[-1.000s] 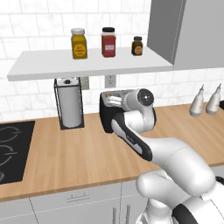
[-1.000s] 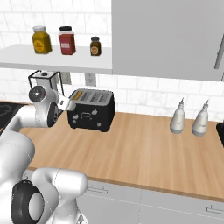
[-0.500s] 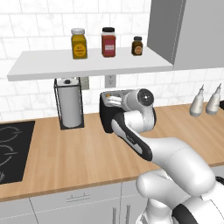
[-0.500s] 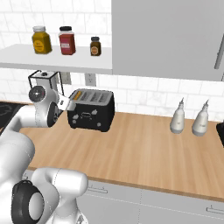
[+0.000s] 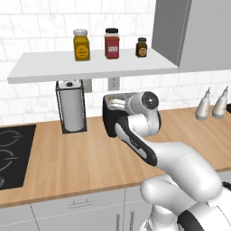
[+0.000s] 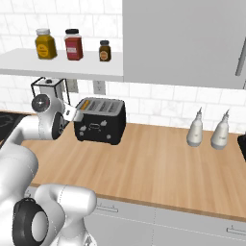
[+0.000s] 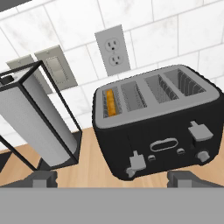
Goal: Start the toaster. Once the lever pops up, take the bread to the plate on the dining counter.
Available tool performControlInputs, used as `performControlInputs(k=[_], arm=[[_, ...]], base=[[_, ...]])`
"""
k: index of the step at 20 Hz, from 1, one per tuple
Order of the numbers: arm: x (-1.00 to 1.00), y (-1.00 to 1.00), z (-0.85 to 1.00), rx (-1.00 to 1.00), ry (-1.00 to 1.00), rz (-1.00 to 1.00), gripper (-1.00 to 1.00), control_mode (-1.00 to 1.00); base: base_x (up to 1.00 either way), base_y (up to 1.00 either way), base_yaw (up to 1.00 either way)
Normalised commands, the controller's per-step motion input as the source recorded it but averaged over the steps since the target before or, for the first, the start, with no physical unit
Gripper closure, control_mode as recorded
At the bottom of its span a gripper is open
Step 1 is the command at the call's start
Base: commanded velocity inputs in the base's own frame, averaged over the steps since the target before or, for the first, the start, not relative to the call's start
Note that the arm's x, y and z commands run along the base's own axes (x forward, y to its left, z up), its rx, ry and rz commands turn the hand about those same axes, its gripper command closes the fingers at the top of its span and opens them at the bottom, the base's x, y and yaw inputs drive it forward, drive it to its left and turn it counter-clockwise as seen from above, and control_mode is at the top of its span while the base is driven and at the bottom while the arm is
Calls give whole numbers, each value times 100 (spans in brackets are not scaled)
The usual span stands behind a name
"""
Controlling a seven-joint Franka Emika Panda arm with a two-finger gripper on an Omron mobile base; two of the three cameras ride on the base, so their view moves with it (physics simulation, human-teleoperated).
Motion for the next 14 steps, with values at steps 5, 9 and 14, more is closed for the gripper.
performControlInputs(k=[5, 9, 14], arm=[[0, 0, 0, 0, 0, 0, -100, -100], [0, 0, 0, 0, 0, 0, -100, -100], [0, 0, 0, 0, 0, 0, -100, -100]], base=[[0, 0, 0], [0, 0, 0], [0, 0, 0]])
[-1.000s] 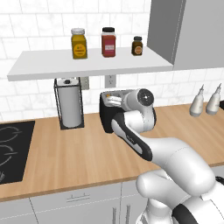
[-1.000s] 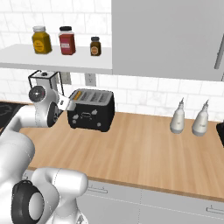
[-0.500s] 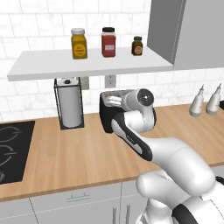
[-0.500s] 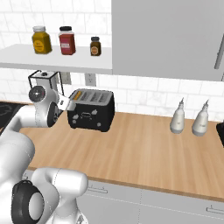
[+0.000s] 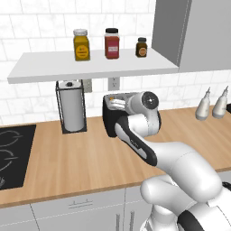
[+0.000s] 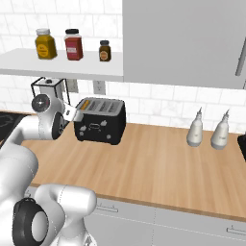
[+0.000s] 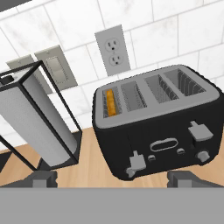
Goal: Start the toaster. Once the lever pops up, take the bread to the plate on the dining counter.
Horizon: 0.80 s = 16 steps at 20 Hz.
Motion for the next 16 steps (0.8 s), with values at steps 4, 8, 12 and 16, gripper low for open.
performControlInputs(k=[4, 8, 12, 16], arm=[[0, 0, 0, 0, 0, 0, -100, -100], [0, 0, 0, 0, 0, 0, -100, -100], [0, 0, 0, 0, 0, 0, -100, -100], [0, 0, 0, 0, 0, 0, -100, -100]], base=[[0, 0, 0], [0, 0, 0], [0, 0, 0], [0, 0, 0]])
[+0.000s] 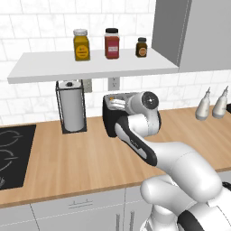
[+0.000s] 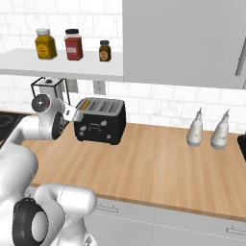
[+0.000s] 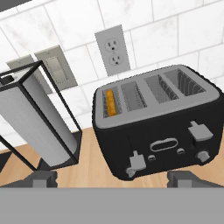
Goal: Start the toaster. Once the lever pops up, take the bread to the plate on the dining counter.
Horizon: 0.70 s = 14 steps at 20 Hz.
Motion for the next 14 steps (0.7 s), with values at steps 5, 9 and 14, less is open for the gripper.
performControlInputs(k=[5, 9, 14], arm=[[0, 0, 0, 0, 0, 0, -100, -100], [0, 0, 0, 0, 0, 0, -100, -100], [0, 0, 0, 0, 0, 0, -100, -100]], base=[[0, 0, 0], [0, 0, 0], [0, 0, 0]])
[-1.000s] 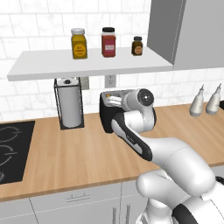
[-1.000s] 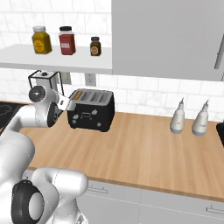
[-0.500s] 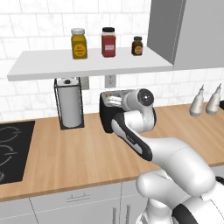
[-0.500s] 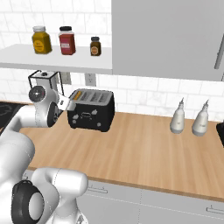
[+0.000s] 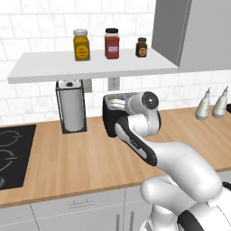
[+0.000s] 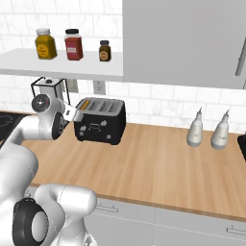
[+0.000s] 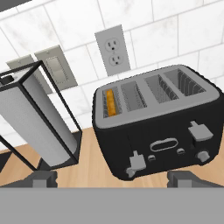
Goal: Start the toaster. Once the lever pops up, take the bread to the plate on the dining counter.
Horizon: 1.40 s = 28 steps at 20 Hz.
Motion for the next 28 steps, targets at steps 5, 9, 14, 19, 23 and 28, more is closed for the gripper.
performControlInputs(k=[5, 9, 14, 19, 23, 28], arm=[[0, 0, 0, 0, 0, 0, -100, -100], [0, 0, 0, 0, 0, 0, -100, -100], [0, 0, 0, 0, 0, 0, -100, -100], [0, 0, 0, 0, 0, 0, -100, -100], [0, 0, 0, 0, 0, 0, -100, -100], [0, 0, 0, 0, 0, 0, -100, -100]], base=[[0, 0, 0], [0, 0, 0], [0, 0, 0], [0, 0, 0], [0, 0, 0], [0, 0, 0]])
